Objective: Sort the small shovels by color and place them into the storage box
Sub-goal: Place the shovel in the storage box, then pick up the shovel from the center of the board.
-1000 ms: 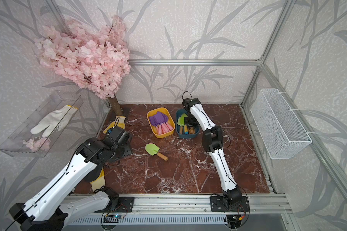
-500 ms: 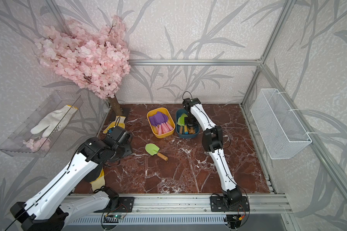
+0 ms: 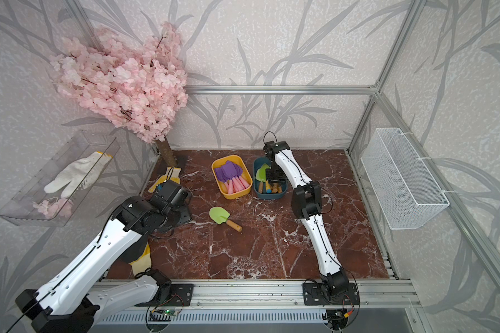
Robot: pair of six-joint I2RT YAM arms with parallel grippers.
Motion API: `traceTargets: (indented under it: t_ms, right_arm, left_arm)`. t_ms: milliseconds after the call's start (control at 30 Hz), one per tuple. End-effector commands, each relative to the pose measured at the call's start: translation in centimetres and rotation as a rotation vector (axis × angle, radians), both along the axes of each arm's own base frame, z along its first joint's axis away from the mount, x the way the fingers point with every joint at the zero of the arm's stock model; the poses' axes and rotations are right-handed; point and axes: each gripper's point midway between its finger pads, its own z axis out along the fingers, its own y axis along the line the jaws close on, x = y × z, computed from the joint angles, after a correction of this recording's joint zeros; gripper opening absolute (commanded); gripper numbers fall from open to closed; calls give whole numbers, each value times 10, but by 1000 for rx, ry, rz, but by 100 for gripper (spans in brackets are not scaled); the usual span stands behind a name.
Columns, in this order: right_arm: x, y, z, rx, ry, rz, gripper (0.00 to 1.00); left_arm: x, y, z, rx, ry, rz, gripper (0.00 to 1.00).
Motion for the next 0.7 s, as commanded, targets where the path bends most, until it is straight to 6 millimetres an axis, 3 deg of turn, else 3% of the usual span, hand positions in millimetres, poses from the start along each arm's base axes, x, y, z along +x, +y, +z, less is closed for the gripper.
traceTargets:
  t_ms: [0, 400, 667]
  right_arm:
    - [1, -1, 40, 31, -65, 5, 38]
    - [-3, -7, 114, 57, -200, 18, 45]
    - [-47, -5, 178, 75, -299, 139, 46]
  left_arm:
    - [-5, 7, 11, 4, -21, 14, 63]
    - [-9, 10, 17, 5, -23, 23, 63]
    - [0, -14, 5, -25, 9, 45, 60]
